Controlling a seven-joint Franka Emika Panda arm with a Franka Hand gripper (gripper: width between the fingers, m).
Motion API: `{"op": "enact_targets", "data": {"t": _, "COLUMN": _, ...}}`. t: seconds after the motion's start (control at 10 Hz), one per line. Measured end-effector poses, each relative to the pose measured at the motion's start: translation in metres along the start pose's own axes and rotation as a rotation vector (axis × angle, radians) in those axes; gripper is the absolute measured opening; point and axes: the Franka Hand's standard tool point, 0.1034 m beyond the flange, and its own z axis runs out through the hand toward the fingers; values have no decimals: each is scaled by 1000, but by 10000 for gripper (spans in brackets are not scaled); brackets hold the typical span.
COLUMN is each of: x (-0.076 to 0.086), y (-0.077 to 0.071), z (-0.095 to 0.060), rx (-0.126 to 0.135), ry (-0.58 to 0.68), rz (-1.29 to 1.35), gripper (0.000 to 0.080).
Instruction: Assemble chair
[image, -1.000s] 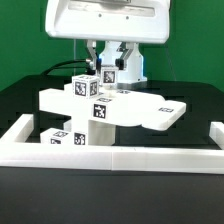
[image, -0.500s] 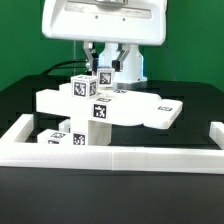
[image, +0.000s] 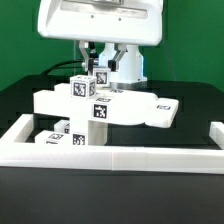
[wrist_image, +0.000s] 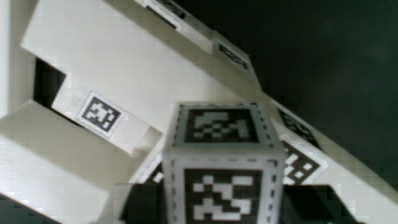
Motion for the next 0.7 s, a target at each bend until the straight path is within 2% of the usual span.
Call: {"op": "enact_targets", "data": {"t": 0.7, "x": 0, "y": 0, "z": 0, "rx": 0, "ry": 0, "rz": 35, "gripper": 289}}
